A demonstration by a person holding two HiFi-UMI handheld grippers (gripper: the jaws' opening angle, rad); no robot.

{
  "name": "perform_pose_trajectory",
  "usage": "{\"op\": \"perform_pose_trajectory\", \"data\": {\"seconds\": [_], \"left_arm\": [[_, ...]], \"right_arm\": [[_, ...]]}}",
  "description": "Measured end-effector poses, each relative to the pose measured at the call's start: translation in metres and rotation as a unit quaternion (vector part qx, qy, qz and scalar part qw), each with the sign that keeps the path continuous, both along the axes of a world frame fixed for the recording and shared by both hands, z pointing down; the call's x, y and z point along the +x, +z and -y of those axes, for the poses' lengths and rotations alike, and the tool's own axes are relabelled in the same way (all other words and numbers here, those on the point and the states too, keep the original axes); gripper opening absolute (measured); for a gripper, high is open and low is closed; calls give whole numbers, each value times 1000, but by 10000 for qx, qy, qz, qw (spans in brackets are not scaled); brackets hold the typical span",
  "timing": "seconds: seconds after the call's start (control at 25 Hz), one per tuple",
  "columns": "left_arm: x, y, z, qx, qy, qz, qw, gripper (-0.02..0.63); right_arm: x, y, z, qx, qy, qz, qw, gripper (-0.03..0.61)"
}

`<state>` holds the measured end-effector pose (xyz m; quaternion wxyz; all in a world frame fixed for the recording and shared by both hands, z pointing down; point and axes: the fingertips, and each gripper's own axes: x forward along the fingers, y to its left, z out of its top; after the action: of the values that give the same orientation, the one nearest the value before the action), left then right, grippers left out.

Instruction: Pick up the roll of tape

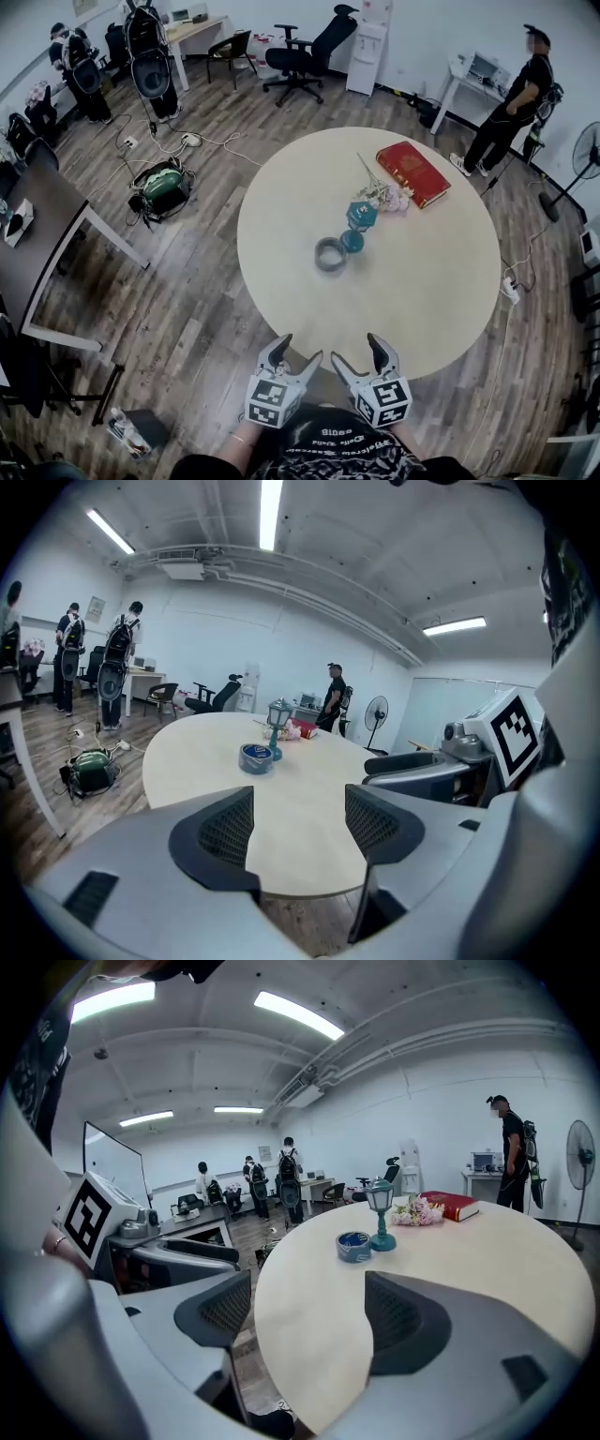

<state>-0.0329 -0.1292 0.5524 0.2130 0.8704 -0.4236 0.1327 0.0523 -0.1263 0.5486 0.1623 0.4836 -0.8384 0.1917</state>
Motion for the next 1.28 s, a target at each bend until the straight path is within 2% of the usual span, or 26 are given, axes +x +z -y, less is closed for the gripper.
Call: {"op": "perform_pose_trajectory", "data": {"seconds": [0.32,0.52,0.88,1.04,1.28], "left_arm": [[-25,4,41,48,262,14,9996,322],[-40,4,54,62,378,49,9993,322],[-51,5,71,50,140,70,9999,322],[-47,3,77,62,61,97,9999,322],[-46,-7,87,106,-142,122,9998,322]], "right_arm": [[-18,5,36,-2,472,-58,9989,370],[-26,13,44,-179,740,-210,9969,370],[-19,-1,90,-155,1096,186,9937,358],[-14,-10,116,-135,1060,117,9942,353],[-7,-15,155,-338,988,21,9945,344]]}}
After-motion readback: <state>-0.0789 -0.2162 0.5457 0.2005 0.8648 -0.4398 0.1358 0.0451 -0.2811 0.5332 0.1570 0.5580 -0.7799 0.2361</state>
